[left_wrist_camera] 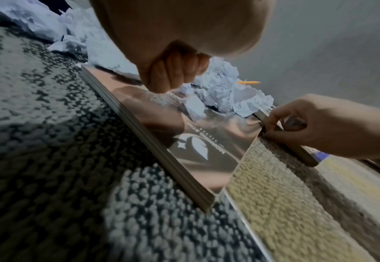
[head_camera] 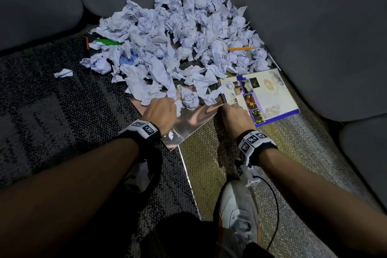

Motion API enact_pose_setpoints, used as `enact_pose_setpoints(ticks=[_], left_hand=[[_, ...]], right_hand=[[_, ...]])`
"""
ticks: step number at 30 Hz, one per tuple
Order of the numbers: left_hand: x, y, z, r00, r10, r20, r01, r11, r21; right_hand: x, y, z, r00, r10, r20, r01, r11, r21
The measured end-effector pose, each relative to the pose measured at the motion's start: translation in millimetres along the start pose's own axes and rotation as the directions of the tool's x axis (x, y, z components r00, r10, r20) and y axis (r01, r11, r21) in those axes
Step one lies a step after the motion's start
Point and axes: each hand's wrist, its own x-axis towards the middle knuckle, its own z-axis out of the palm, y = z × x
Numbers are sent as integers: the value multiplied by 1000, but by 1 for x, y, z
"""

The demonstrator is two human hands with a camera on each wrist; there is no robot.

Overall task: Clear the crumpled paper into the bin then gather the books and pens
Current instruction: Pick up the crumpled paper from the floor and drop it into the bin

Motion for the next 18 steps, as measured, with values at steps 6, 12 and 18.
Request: enact_pose_setpoints(ticks=[6, 12, 18], left_hand=[[16, -5, 7, 979, -141, 145, 85, 937, 338], [24, -2, 15, 965, -52, 258, -74, 889, 453], [26, -17, 19, 966, -2, 260, -36, 990, 139]], right_hand=[[-3, -8, -11, 988, 58, -146, -16, 962, 274], [15, -18, -26, 954, 110, -280, 42, 874, 484], [28, -17, -26, 934, 223, -279, -6, 790, 613]])
